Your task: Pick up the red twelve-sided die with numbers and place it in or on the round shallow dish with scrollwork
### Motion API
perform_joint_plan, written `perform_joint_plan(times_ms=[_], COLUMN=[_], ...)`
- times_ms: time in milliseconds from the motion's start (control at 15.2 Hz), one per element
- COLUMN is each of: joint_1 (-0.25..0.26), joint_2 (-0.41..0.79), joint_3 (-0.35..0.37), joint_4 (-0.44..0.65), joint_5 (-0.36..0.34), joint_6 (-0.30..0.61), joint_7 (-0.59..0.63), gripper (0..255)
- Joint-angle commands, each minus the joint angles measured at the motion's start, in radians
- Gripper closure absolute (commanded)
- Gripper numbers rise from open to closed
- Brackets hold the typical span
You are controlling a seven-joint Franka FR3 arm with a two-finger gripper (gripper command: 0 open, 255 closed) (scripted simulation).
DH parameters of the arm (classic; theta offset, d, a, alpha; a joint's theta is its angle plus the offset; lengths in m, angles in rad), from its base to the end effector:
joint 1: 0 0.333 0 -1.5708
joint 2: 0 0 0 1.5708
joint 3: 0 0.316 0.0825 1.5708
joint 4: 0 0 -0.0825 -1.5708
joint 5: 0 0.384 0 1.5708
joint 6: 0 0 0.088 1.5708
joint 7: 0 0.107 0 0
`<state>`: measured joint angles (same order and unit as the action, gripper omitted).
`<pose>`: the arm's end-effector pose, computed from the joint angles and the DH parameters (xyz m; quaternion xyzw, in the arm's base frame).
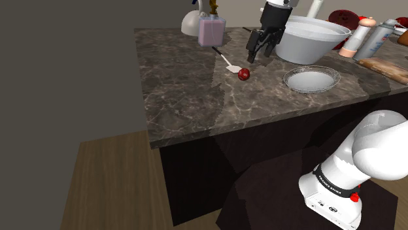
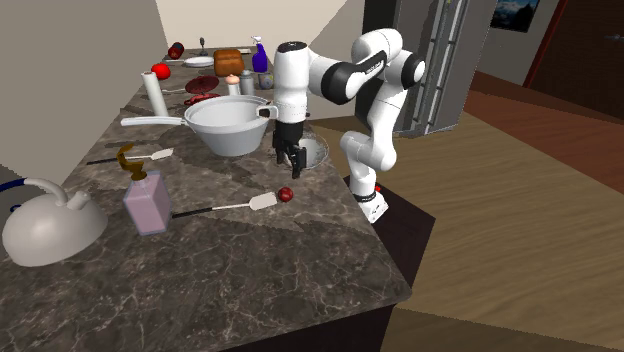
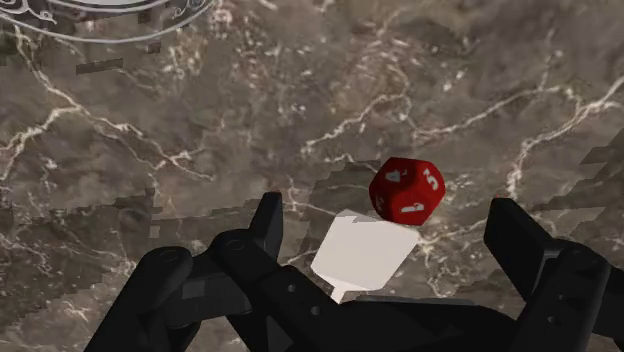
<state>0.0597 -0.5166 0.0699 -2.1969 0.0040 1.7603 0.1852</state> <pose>0.3989 0.0575 0.5883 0.9986 -0.0319 0.0413 0.0091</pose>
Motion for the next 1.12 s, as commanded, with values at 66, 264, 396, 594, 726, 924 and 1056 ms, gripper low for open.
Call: perform_joint_plan(times_ms=[66,264,396,594,726,924,1056], joint_1=[0.01,0.01,0.01,0.011,0.011,0.011,0.011], joint_2=[0.089,0.091,0.093,0.097,0.097,0.097,0.097], joint_3=[0.03,0.03,0.031,0.031,0.031,0.031,0.031], joint_4=[0.021,-0.018,-0.043,-0.074,-0.074,-0.074,-0.073], joint_5=[0.016,0.017,0.017,0.017,0.017,0.017,0.017], joint_6=[0.034,0.074,0.102,0.137,0.137,0.137,0.137], joint_7=[0.045,0.045,0.045,0.045,0.045,0.045,0.045], gripper=[0,0,0,0,0,0,0])
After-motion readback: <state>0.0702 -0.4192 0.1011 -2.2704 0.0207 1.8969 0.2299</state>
